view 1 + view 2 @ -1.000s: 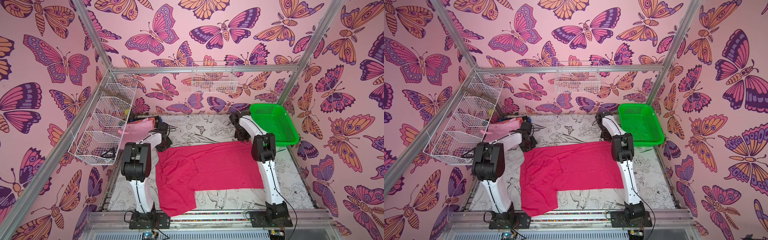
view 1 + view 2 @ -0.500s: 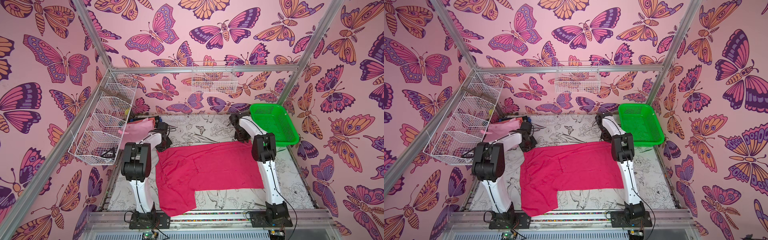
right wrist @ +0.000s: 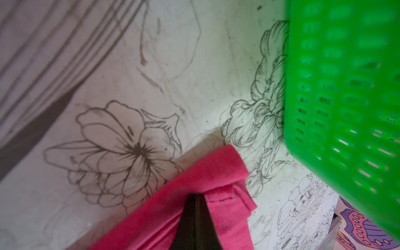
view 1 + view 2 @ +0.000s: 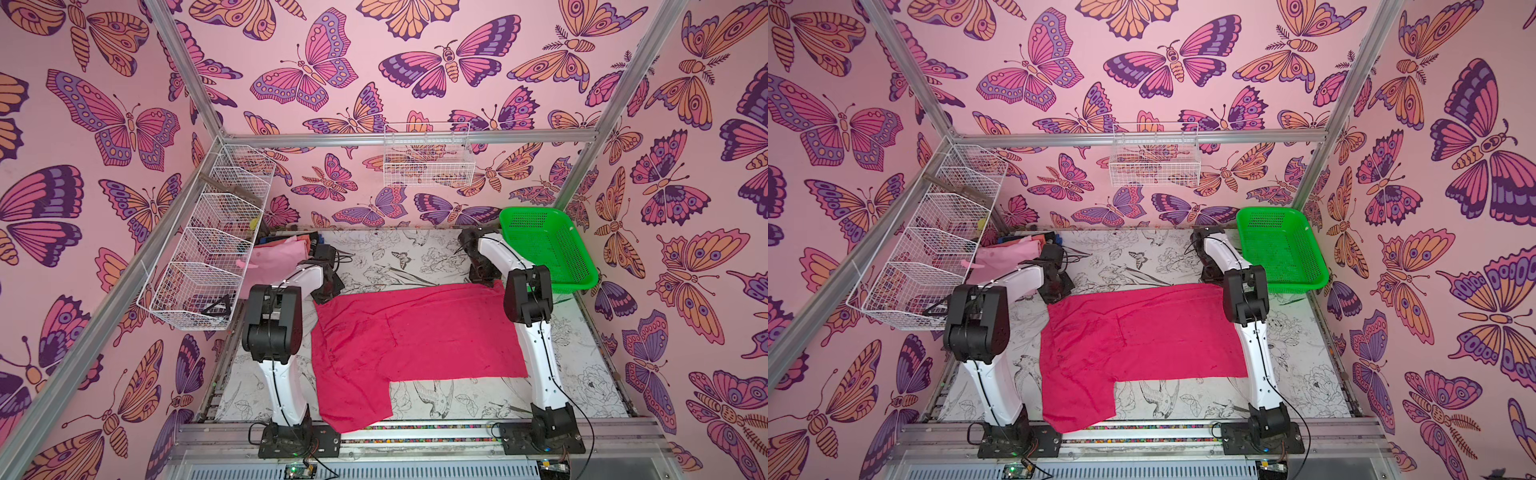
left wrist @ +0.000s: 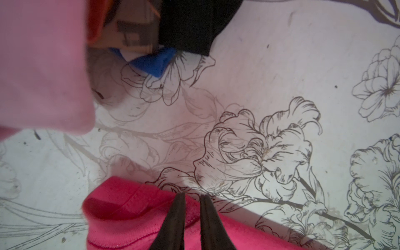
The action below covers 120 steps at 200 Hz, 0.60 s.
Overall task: Fold and stack t-shirts
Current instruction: Smooth out the T-shirt at the center of the board.
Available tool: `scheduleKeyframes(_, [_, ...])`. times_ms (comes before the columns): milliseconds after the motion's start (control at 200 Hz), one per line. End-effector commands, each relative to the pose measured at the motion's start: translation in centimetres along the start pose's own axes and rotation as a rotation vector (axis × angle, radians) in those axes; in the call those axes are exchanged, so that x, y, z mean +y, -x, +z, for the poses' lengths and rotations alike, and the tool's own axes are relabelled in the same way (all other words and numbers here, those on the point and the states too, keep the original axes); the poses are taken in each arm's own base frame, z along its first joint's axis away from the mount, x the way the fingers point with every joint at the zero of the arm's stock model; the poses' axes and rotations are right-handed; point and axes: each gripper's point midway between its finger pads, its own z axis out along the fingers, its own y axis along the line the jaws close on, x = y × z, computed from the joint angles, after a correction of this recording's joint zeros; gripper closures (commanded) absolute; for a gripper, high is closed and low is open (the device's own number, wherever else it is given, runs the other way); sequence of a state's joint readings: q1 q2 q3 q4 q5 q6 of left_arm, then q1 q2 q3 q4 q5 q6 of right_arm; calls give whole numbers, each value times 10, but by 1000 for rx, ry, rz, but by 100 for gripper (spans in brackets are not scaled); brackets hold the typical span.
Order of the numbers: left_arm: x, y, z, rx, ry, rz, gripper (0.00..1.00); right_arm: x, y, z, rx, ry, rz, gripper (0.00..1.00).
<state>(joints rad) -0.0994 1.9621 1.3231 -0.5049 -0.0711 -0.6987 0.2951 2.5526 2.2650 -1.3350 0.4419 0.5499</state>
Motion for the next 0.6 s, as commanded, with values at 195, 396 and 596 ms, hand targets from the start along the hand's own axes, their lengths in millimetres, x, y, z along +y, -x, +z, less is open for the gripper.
scheduleKeyframes(195, [8, -8, 3, 15, 37, 11, 81, -18, -3, -23, -19, 5, 23, 100])
scheduleKeyframes(396, [8, -9, 5, 17, 40, 10, 81, -25, -8, -36, -39, 33, 36, 100])
scheduleKeyframes(596, [3, -7, -3, 6, 22, 20, 81, -26, -8, -39, -46, 40, 34, 100])
